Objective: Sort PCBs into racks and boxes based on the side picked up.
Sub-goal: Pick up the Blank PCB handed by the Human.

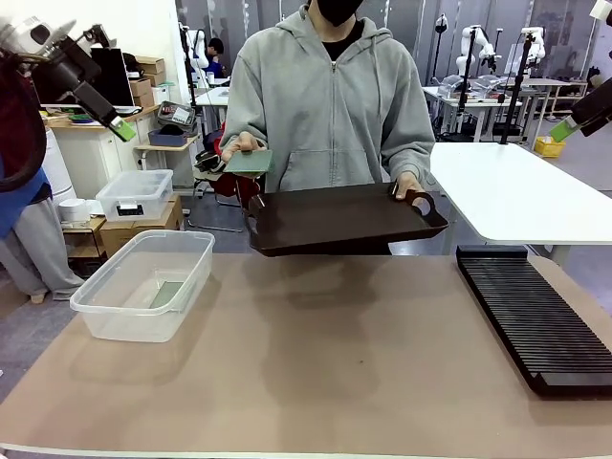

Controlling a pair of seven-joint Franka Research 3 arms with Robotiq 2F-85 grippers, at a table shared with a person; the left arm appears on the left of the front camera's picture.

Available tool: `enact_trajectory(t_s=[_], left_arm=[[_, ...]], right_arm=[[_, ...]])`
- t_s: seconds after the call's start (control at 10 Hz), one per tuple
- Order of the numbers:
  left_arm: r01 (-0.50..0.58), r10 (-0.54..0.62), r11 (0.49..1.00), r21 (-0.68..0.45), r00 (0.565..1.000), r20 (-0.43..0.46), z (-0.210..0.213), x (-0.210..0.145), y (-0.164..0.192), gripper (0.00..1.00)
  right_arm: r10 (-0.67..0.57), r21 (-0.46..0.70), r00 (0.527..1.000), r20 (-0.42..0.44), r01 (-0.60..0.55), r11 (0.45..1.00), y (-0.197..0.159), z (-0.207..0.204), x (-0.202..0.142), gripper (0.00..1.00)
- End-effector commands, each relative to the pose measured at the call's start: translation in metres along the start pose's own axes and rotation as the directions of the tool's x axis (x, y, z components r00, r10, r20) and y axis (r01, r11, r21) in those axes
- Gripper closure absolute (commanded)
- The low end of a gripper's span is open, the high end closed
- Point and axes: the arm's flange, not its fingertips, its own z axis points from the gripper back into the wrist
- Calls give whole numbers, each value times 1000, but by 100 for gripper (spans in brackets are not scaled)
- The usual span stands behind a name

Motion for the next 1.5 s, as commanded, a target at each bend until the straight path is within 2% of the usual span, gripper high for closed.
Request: enact_trajectory(t_s=[0.0,0.1,0.2,0.5,0.7,0.8,1.1,1.2,1.4], left_arm=[[-130,127,987,-94,991,-46,-4,0,-7,0],[-272,262,950,-154,961,-86,-16,0,-7,0],[-361,345,918,-164,931,-120,-31,-2,-9,0],[-548,558,800,-244,829,-33,-70,-3,-11,0],[-555,585,773,-308,811,6,-74,-2,-10,0],[-548,545,798,-252,834,-90,-69,-6,-4,0],[-548,545,798,-252,834,-90,-69,-6,-4,0],[-558,562,784,-270,824,-71,-70,-4,-4,0],[-601,643,691,-402,765,-39,-96,-1,0,0]], right_arm=[[-1,1,1000,-1,1,1000,0,-1,-1,0],[-1,1,1000,-1,1,1000,0,-1,-1,0],[-1,1,1000,-1,1,1000,0,-1,-1,0],[-1,1,1000,-1,1,1000,0,-1,-1,0],[-1,1,1000,-1,1,1000,0,-1,-1,0],[-1,1,1000,-1,1,1000,0,-1,-1,0],[-1,1,1000,-1,1,1000,0,-1,-1,0],[-1,1,1000,-1,1,1000,0,-1,-1,0],[-1,1,1000,-1,1,1000,0,-1,-1,0]])
